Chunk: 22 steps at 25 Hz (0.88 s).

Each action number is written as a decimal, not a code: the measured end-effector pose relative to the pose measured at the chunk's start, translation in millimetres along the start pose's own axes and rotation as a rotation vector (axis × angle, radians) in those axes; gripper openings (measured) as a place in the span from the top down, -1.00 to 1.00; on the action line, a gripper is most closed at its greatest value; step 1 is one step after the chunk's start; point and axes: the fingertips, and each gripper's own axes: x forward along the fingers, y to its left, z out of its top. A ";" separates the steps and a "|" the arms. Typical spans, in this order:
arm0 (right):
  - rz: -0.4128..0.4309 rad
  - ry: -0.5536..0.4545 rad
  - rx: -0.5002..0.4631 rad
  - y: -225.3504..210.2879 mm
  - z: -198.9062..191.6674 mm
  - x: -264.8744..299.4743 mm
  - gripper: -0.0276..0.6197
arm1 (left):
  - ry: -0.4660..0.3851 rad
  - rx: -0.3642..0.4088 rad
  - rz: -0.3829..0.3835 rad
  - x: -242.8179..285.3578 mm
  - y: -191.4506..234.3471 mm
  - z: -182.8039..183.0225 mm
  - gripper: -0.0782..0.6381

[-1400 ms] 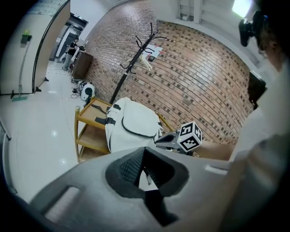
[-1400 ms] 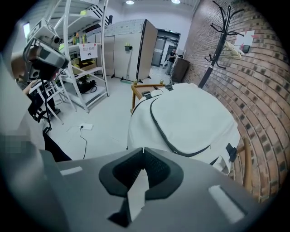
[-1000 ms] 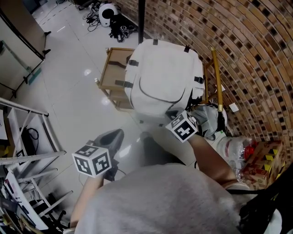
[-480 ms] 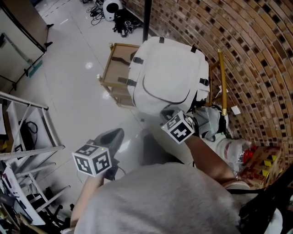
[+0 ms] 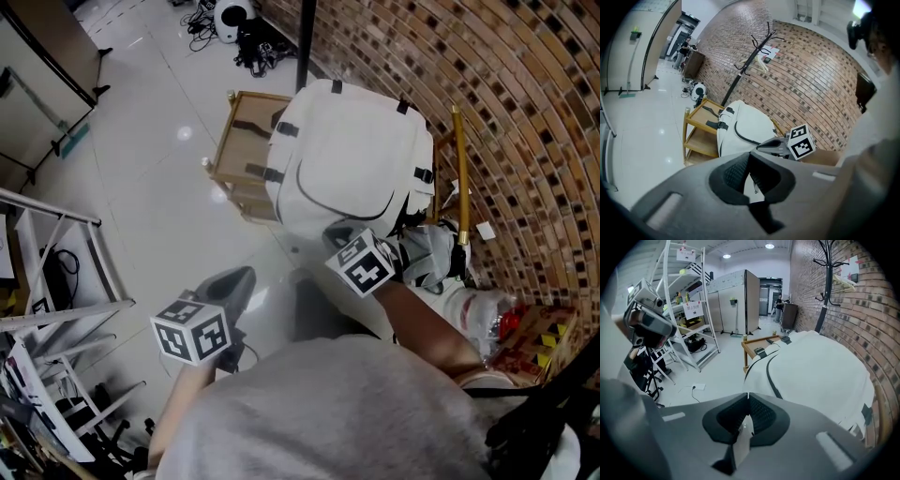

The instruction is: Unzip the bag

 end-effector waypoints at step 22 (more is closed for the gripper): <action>0.060 0.024 -0.143 9.2 40.0 18.7 0.89 | -0.059 -0.049 0.038 -4.9 20.6 18.2 0.78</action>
